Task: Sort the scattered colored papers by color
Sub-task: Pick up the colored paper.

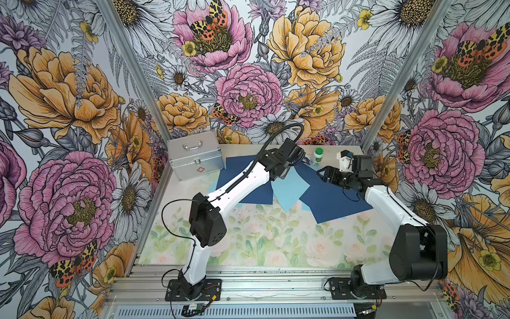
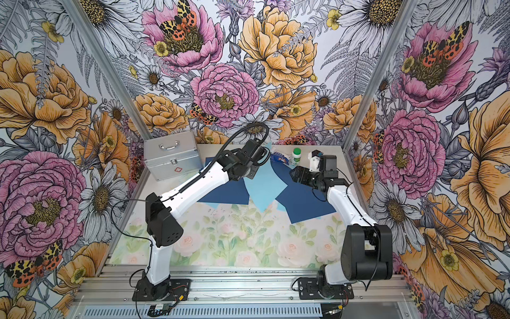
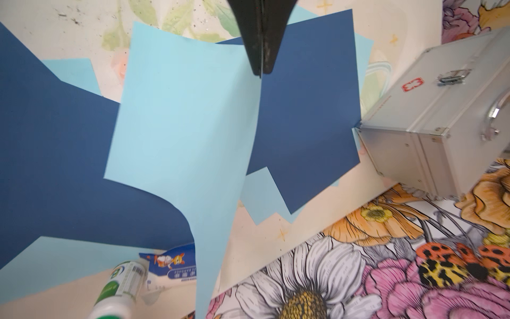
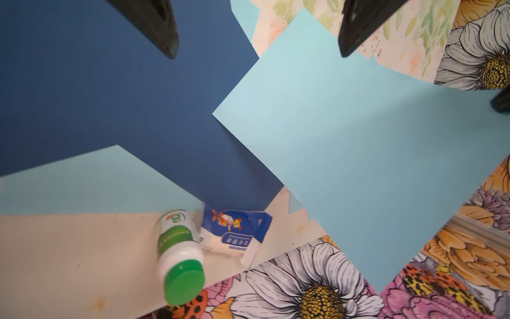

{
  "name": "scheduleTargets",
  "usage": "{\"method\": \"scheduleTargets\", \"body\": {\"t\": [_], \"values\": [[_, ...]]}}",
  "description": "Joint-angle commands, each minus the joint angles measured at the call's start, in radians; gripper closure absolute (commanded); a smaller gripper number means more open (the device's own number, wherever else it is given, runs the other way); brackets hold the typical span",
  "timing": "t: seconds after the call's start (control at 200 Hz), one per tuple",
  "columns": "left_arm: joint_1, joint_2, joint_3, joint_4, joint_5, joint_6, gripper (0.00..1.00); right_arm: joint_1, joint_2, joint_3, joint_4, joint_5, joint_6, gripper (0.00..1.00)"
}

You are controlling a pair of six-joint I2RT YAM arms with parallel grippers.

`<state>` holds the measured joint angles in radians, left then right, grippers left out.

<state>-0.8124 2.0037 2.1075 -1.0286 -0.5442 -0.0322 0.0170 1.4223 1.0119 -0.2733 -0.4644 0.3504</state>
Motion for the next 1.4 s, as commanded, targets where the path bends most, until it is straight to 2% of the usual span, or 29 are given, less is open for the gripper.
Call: {"method": "scheduleTargets", "body": {"t": [0.0, 0.115, 0.18, 0.48, 0.696, 0.826, 1.001, 1.111, 1.191, 1.396], "values": [[-0.007, -0.085, 0.025, -0.011, -0.017, 0.141, 1.00, 0.044, -0.079, -0.065, 0.182, 0.012, -0.100, 0.09], [-0.006, -0.150, 0.022, -0.010, 0.049, 0.198, 1.00, 0.068, -0.169, -0.199, 0.442, -0.017, -0.119, 0.08], [-0.007, -0.174, 0.016, -0.010, 0.085, 0.232, 1.00, 0.080, -0.198, -0.234, 0.521, -0.030, -0.142, 0.07], [-0.020, -0.327, 0.004, -0.009, 0.262, 0.295, 1.00, 0.155, -0.200, -0.185, 0.503, -0.086, -0.286, 0.13], [-0.022, -0.384, -0.010, -0.008, 0.311, 0.295, 1.00, 0.170, -0.231, -0.184, 0.513, -0.016, -0.321, 0.19], [-0.013, -0.411, -0.019, -0.007, 0.328, 0.283, 1.00, 0.169, -0.255, -0.179, 0.522, -0.031, -0.311, 0.34], [0.004, -0.435, -0.041, 0.005, 0.328, 0.269, 1.00, 0.172, -0.282, -0.175, 0.511, -0.098, -0.278, 0.68], [0.022, -0.447, -0.058, 0.014, 0.328, 0.257, 1.00, 0.176, -0.287, -0.154, 0.467, -0.128, -0.268, 0.83], [0.032, -0.453, -0.069, 0.026, 0.351, 0.248, 1.00, 0.181, -0.284, -0.136, 0.436, -0.153, -0.261, 1.00], [0.053, -0.465, -0.106, 0.059, 0.375, 0.239, 1.00, 0.196, -0.272, -0.101, 0.392, -0.196, -0.236, 1.00]]}}
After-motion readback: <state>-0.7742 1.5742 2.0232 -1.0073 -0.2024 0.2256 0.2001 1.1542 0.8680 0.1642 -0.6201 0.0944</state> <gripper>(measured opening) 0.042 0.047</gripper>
